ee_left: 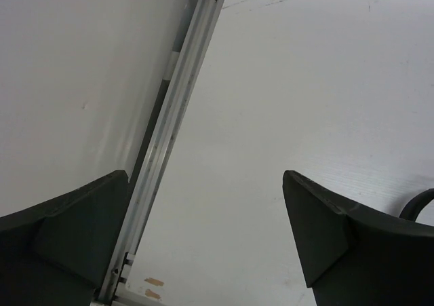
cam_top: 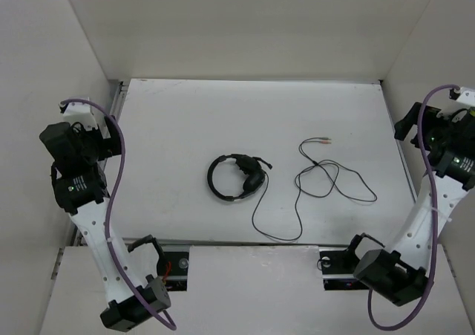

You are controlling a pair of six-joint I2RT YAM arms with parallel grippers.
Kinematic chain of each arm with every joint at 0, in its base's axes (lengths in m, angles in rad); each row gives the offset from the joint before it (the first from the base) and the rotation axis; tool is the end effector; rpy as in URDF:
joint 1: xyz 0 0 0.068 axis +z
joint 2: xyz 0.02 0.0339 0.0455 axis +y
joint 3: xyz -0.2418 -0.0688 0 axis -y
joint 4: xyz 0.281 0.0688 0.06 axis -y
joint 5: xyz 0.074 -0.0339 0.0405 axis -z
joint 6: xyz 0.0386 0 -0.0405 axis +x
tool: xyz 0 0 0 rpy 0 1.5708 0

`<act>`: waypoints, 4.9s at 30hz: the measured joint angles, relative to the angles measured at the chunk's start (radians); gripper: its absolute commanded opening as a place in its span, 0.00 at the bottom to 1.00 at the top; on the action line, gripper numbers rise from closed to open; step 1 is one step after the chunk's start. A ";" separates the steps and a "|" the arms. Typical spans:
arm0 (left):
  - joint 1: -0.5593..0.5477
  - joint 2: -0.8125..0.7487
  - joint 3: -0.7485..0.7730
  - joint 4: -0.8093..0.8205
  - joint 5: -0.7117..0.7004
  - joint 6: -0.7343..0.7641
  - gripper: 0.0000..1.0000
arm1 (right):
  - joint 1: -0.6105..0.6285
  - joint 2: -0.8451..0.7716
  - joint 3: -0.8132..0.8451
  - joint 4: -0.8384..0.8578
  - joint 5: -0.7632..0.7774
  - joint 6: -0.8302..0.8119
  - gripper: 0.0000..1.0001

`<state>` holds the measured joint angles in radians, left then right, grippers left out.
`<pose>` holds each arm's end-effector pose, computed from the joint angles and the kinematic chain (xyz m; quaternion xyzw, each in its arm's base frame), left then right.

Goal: Wrap the headphones

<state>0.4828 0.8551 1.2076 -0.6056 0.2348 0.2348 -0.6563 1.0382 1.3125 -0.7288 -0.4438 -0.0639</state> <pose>0.1922 0.0906 0.4214 -0.0260 0.7881 0.1268 0.6018 0.2076 -0.1390 0.4079 0.1300 0.8254 -0.0073 0.5493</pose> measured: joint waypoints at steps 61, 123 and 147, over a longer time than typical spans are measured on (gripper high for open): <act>-0.881 0.553 -0.456 0.329 -0.183 -0.570 0.72 | 0.404 -0.227 -0.527 0.453 0.152 0.202 1.00; -0.835 0.806 0.426 0.241 -0.255 -0.337 0.00 | 0.655 -0.164 -0.478 0.647 0.148 0.009 1.00; -0.821 0.871 0.913 0.082 -0.216 -0.268 0.00 | 1.137 0.424 -0.117 1.215 0.174 0.159 1.00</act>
<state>-0.3382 1.7256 2.1208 -0.5240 0.0185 -0.0334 0.4808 1.4620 1.1950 0.4858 -0.2695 0.0948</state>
